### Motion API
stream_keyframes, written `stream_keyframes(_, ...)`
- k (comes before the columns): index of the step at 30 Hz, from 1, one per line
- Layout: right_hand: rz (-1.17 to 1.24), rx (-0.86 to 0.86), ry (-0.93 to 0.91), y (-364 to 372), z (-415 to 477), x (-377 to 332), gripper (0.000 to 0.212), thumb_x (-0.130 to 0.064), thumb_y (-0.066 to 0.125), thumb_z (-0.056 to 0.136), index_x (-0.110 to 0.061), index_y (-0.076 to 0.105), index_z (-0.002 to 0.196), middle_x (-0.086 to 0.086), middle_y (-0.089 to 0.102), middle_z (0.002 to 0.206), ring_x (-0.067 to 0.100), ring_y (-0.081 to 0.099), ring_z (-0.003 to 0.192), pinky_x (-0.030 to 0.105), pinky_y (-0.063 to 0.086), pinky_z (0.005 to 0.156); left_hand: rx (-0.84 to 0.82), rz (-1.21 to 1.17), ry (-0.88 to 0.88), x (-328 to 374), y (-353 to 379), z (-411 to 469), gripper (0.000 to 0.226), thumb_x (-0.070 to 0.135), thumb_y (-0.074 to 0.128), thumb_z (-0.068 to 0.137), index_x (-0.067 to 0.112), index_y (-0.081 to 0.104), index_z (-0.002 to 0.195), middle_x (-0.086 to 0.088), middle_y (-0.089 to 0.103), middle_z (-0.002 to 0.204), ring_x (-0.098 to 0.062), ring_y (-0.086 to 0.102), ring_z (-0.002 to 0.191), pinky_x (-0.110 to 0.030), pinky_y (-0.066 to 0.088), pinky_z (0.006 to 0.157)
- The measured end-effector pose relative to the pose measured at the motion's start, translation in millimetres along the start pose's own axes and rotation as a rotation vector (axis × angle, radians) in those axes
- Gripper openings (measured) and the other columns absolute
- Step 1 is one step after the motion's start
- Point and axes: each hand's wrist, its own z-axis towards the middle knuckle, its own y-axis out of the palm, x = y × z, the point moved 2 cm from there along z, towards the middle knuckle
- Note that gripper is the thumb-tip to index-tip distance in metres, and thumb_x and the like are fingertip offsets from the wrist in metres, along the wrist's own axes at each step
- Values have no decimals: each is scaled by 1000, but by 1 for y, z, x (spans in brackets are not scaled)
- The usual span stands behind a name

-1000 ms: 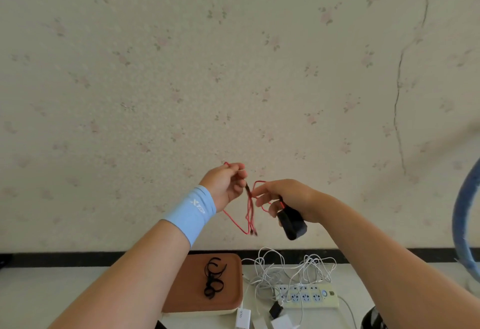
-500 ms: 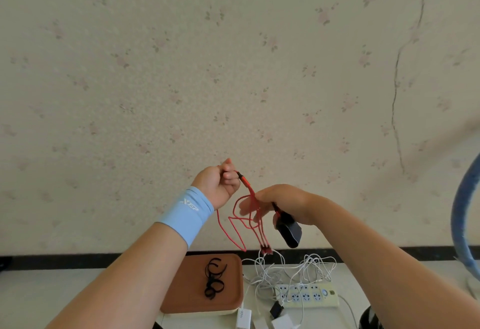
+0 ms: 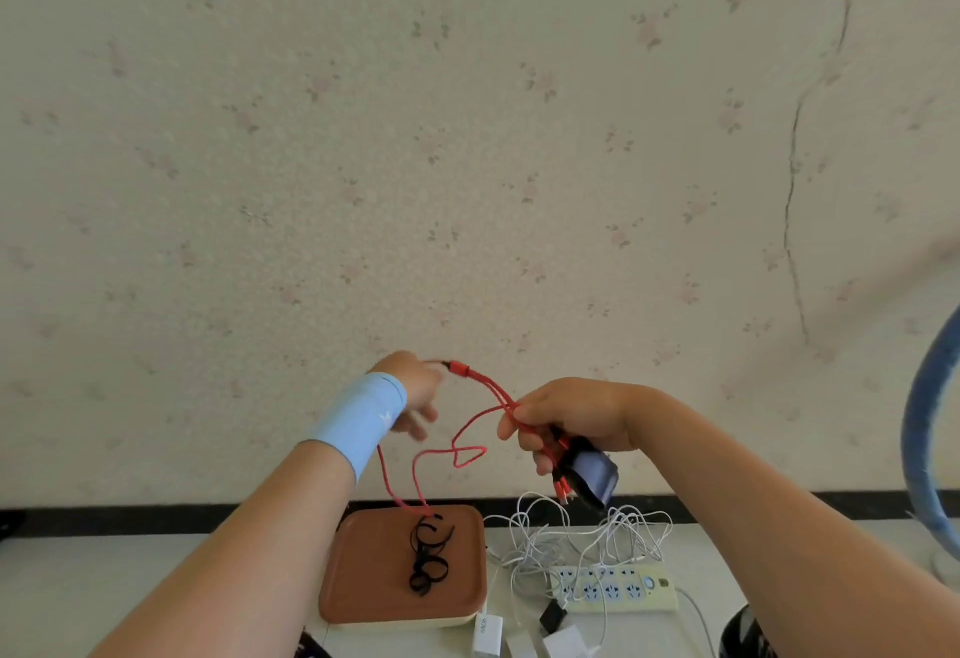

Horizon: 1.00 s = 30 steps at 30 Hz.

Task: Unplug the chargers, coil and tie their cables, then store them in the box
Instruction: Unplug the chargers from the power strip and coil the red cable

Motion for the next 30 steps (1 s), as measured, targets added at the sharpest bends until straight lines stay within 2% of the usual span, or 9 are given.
stream_keyframes(2, -18, -6, -27, -1, -1, -2, 30, -12, 38, 108, -5, 67, 109, 1, 54, 74, 19, 57, 66, 37, 50, 75, 102, 305, 142, 0, 2, 1, 26, 18, 45, 95, 6, 68, 97, -1, 76, 88, -22, 73, 66, -31, 55, 72)
stream_keyframes(4, -34, -23, -38, -2, -2, -3, 30, -10, 40, 107, -5, 70, 110, 0, 55, 78, 18, 57, 70, 33, 50, 76, 151, 248, 462, 11, 9, -1, 30, 5, 43, 91, 15, 70, 97, 3, 74, 101, -15, 71, 92, -31, 53, 91)
stream_keyframes(7, -46, 6, -50, -4, -2, -4, 28, -9, 42, 107, -5, 69, 101, -2, 59, 76, 17, 54, 72, 28, 48, 72, -217, 127, 662, 24, 28, -17, 56, -13, 40, 84, 23, 65, 118, 6, 67, 121, -6, 59, 115, -23, 42, 102)
stream_keyframes(10, -45, 53, -63, -7, -3, -5, 24, -5, 41, 105, -2, 62, 94, 1, 61, 73, 20, 53, 73, 30, 47, 73, -372, 212, 598, 22, 40, -16, 32, 6, 57, 86, 28, 62, 110, -2, 75, 101, -15, 68, 93, -30, 52, 92)
stream_keyframes(13, 16, 26, -43, -10, -3, 0, 31, 4, 35, 104, 2, 64, 112, 4, 62, 81, 22, 61, 75, 34, 52, 79, -284, 336, 561, 23, 37, -11, 16, 16, 57, 89, 23, 66, 101, -2, 69, 85, -17, 64, 78, -34, 54, 85)
stream_keyframes(16, 94, -13, 7, -11, -2, 2, 27, -8, 32, 106, -7, 59, 103, 3, 53, 75, 20, 54, 67, 42, 49, 84, -230, 322, 580, 27, 33, -12, 15, 29, 53, 94, 28, 65, 85, 2, 60, 84, -18, 63, 77, -35, 57, 78)
stream_keyframes(19, 139, 6, 39, -10, -3, -3, 23, -20, 36, 104, -14, 56, 96, -3, 35, 69, 14, 33, 57, 33, 45, 71, -205, 313, 581, 29, 29, -15, 19, 28, 53, 95, 27, 63, 80, 0, 49, 74, -18, 45, 64, -29, 44, 60)
stream_keyframes(23, 95, 82, 33, -12, -6, -9, 19, -18, 43, 102, -12, 59, 96, -3, 28, 68, 11, 24, 56, 24, 34, 56, -236, 246, 555, 27, 21, -19, 18, 29, 56, 95, 19, 69, 88, 0, 49, 74, -15, 43, 59, -25, 41, 53)
stream_keyframes(30, 134, 685, -20, -31, -7, -14, 20, -17, 47, 100, -11, 65, 92, -1, 45, 65, 14, 35, 50, 27, 35, 48, -266, 33, 376, 12, 2, -8, 28, 33, 54, 99, 9, 62, 87, 1, 41, 61, -12, 38, 44, -27, 47, 50)
